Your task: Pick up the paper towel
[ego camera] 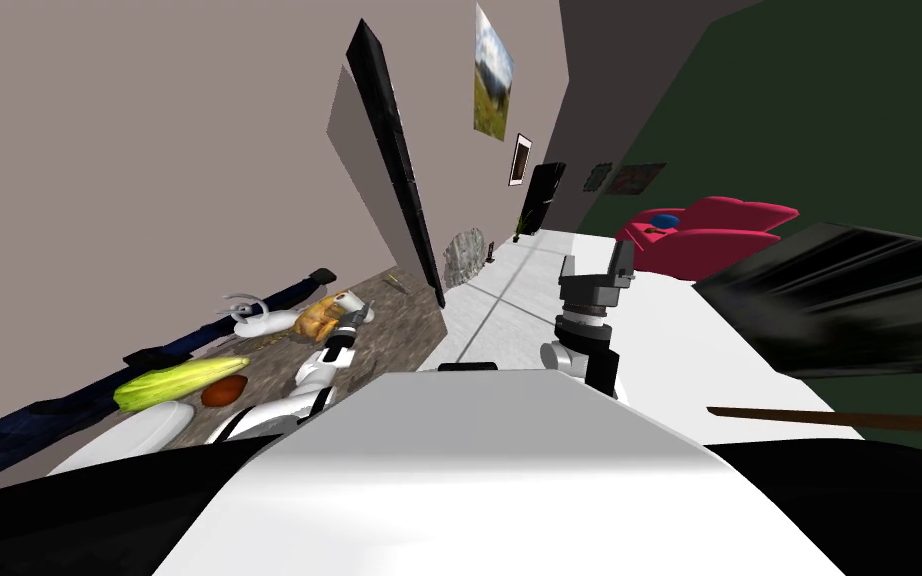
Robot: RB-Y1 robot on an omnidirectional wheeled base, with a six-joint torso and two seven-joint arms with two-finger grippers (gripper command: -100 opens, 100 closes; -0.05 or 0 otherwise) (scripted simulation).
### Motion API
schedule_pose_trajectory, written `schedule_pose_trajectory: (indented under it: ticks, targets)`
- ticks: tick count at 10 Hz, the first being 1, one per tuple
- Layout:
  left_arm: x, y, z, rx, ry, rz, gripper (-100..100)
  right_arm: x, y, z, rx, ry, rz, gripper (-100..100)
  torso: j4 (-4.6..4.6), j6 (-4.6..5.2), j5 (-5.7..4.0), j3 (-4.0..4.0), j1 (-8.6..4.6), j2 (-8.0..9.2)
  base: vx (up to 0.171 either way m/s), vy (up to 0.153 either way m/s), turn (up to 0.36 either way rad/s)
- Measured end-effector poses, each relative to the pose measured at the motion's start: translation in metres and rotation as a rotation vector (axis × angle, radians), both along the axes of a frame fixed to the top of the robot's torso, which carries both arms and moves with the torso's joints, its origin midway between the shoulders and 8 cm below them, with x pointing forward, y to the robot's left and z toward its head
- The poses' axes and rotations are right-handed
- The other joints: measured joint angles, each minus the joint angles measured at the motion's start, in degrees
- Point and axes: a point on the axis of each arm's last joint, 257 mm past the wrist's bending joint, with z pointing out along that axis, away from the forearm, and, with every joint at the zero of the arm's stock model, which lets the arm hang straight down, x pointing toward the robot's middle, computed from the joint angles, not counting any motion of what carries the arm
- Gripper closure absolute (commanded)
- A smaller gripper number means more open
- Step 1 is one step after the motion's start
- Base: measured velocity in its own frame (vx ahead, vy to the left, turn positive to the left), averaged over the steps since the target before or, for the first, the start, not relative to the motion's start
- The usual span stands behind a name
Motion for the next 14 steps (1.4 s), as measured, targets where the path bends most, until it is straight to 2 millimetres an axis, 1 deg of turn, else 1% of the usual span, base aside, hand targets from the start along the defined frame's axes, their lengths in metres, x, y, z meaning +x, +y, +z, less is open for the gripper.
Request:
schedule_pose_trajectory:
  ticks: [1, 2, 4, 5, 8, 9, 10, 14]
  targets:
    - [0.004, 0.001, 0.0, -0.006, 0.0, 0.006, -100, 0.0, 0.0, 0.0, 0.0, 0.0, 0.0, 0, -0.02, -0.01, 0.01, -0.06, 0.02, -0.11, -0.061, -0.014, 0.025]
    - [0.013, 0.004, 0.004, 0.002, 0.002, 0.003, -100, 0.0, 0.0, 0.0, 0.0, 0.0, 0.0, 0, -0.01, -0.01, -0.02, -0.05, 0.0, -0.08, -0.067, -0.011, 0.012]
    - [0.025, 0.004, 0.01, -0.004, -0.001, 0.009, -100, 0.0, 0.0, 0.0, 0.0, 0.0, 0.0, 0, -0.02, 0.0, -0.01, -0.07, 0.01, -0.14, -0.021, -0.008, -0.003]
    - [0.026, 0.005, 0.009, -0.007, 0.0, 0.012, -100, 0.0, 0.0, 0.0, 0.0, 0.0, 0.0, 0, -0.04, -0.01, 0.0, -0.13, 0.02, -0.23, -0.056, -0.019, 0.021]
    - [0.044, 0.005, 0.025, 0.006, -0.011, 0.004, -100, 0.0, 0.0, 0.0, 0.0, 0.0, 0.0, 0, -0.02, -0.01, -0.01, -0.07, 0.01, -0.14, -0.038, -0.007, 0.004]
    - [0.045, 0.007, 0.022, -0.001, -0.005, 0.012, -100, 0.0, 0.0, 0.0, 0.0, 0.0, 0.0, 0, -0.05, -0.02, 0.0, -0.13, 0.04, -0.23, 0.0, 0.0, 0.0]
    - [0.045, 0.007, 0.022, -0.001, -0.004, 0.012, 100, 0.0, 0.0, 0.0, 0.0, 0.0, 0.0, 0, -0.05, -0.02, 0.01, -0.15, 0.04, -0.27, -0.001, 0.003, 0.016]
    - [0.045, 0.007, 0.022, 0.001, -0.004, 0.013, 100, 0.0, 0.0, 0.0, 0.0, 0.0, 0.0, 0, -0.04, 0.0, 0.03, -0.14, 0.05, -0.26, 0.0, 0.0, -0.003]
